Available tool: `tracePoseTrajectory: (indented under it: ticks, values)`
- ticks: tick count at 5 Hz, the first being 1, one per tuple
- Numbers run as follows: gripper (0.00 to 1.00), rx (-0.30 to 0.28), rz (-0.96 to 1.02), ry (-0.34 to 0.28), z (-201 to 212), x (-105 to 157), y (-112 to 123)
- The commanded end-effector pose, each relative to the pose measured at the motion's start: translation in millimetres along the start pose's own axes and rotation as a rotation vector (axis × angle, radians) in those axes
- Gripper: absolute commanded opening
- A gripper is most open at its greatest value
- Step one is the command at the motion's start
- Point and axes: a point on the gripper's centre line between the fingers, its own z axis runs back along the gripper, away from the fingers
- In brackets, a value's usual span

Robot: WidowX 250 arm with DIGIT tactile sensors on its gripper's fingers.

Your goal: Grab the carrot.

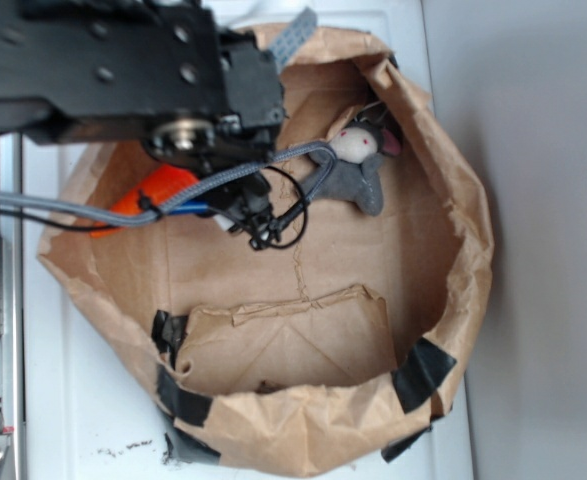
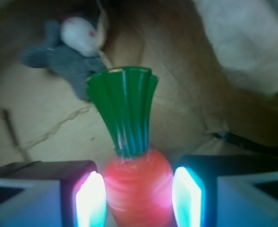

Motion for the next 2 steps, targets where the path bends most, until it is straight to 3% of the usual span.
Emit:
tracePoseTrajectory:
  ticks: [1, 2]
  values:
    - [0.0, -0.02, -0.105, -0.081, 36.7, 1.0, 5.0]
    - [0.0, 0.029, -0.155, -0.07, 36.2, 1.2, 2.2]
